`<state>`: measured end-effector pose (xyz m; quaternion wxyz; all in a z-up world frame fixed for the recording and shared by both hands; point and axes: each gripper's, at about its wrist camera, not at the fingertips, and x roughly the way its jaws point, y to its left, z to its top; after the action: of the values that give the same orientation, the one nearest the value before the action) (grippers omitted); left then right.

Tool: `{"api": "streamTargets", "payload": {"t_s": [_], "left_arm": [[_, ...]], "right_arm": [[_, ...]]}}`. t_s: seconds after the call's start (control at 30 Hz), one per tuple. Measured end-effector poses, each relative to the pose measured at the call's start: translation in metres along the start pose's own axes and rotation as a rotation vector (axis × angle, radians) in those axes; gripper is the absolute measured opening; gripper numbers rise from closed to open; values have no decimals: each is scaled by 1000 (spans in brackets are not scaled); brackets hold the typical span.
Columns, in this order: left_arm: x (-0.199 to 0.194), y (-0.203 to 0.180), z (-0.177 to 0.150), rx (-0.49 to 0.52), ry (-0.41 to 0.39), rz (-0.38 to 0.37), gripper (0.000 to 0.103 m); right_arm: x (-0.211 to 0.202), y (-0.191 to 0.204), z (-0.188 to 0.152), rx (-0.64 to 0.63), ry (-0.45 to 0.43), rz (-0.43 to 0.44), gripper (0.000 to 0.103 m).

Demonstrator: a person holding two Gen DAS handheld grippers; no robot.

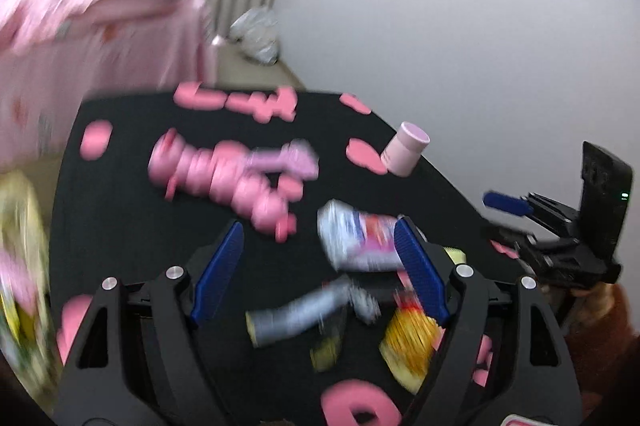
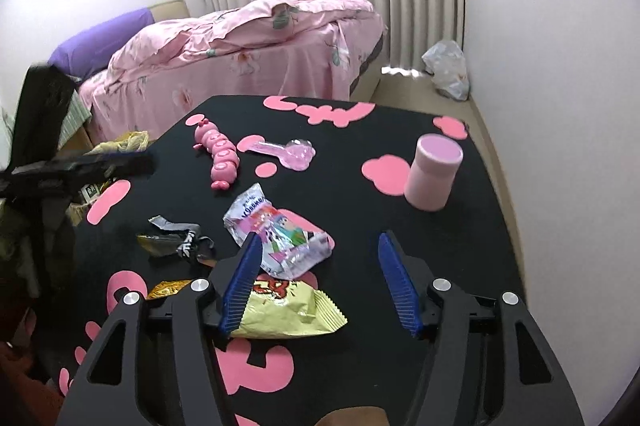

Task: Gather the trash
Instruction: 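Move both grippers back over the remaining wrappers on the table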

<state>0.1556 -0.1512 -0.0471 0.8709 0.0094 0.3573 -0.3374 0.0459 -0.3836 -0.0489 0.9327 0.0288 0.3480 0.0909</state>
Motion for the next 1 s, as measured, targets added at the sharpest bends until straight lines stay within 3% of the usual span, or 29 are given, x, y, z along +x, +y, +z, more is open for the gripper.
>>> {"api": "streamTargets", "payload": {"t_s": [0.07, 0.17, 0.23, 0.37, 0.47, 0.6, 0.67, 0.7, 0.83, 1.0], "left_arm": [[24, -2, 20, 77, 21, 3, 74], [73, -4, 44, 178, 117, 11, 74], [107, -6, 55, 230, 201, 60, 74], [155, -4, 66, 264, 304, 150, 74], [172, -6, 66, 292, 345, 168, 71], [187, -9, 60, 305, 400, 195, 58], [186, -6, 61, 278, 389, 207, 54], [186, -8, 60, 273, 386, 214, 48], [175, -12, 57, 256, 373, 205, 47], [126, -29, 55, 210, 281, 151, 47]], "right_arm": [[7, -2, -5, 5, 16, 0, 57], [14, -4, -12, -7, 22, -20, 57], [17, -6, -15, -5, 22, -32, 57], [22, -13, -24, 0, 30, -45, 57], [25, -21, -32, 5, 48, -66, 57], [23, -35, -37, 65, 37, -44, 57], [23, -38, -38, 86, 31, -35, 57], [22, -38, -38, 88, 27, -37, 57], [19, -35, -38, 75, 19, -45, 57], [13, -29, -37, 69, 7, -46, 57]]}}
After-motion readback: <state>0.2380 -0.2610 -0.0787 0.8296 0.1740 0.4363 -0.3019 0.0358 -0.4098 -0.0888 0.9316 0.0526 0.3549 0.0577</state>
